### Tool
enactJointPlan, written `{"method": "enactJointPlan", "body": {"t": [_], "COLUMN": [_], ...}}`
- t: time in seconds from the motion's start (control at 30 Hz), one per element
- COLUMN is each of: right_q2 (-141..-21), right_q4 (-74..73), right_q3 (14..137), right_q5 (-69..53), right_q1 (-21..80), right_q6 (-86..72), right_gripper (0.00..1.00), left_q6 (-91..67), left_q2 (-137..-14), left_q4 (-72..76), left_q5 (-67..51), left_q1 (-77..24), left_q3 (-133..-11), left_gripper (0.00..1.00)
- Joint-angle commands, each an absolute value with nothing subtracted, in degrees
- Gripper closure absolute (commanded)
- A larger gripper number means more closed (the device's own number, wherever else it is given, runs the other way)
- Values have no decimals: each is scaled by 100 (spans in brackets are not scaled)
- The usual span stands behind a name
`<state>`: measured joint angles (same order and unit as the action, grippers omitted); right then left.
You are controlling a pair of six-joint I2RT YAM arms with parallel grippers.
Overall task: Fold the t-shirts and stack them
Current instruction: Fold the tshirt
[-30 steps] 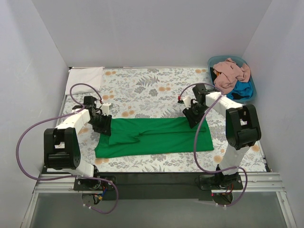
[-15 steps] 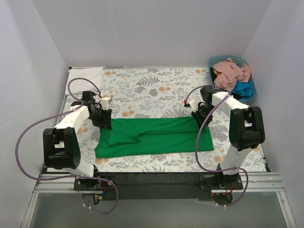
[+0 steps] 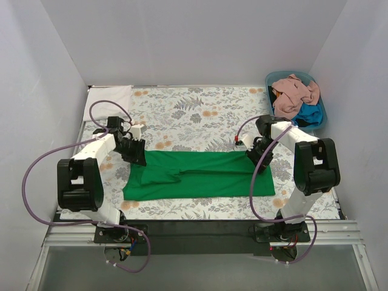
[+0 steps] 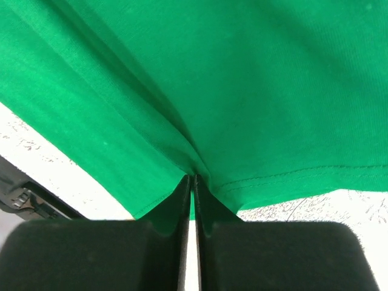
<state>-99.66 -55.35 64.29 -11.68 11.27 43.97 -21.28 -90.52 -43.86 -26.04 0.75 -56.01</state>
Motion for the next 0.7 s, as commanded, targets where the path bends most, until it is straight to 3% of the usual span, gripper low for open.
{"method": "enactJointPlan", "body": {"t": [0.0, 0.13, 0.33, 0.67], "right_q2": [-9494, -9194, -9237, -9554], "right_q4": [-5616, -5730, -5757, -5731], "right_q3": [6433, 6425, 6205, 6372], "right_q5": [-1334, -1582, -1468, -1670], "right_q1": [1107, 1116, 1107, 1072], "right_q6": [4544, 4737, 4737, 4456], "right_gripper": [86, 85, 97, 98], "left_q6": [-1723, -1757, -2329, -2127], "left_q2": [-8176, -8357, -9236, -9659], "left_q4": [-4430, -4263, -3516, -3691], "left_q5": [-3761, -3832, -3437, -3085], "left_q1": [-498, -1124, -1889, -2979], "left_q3": [-5880, -6003, -6415, -6013], "left_gripper": [70, 71, 76, 90]}}
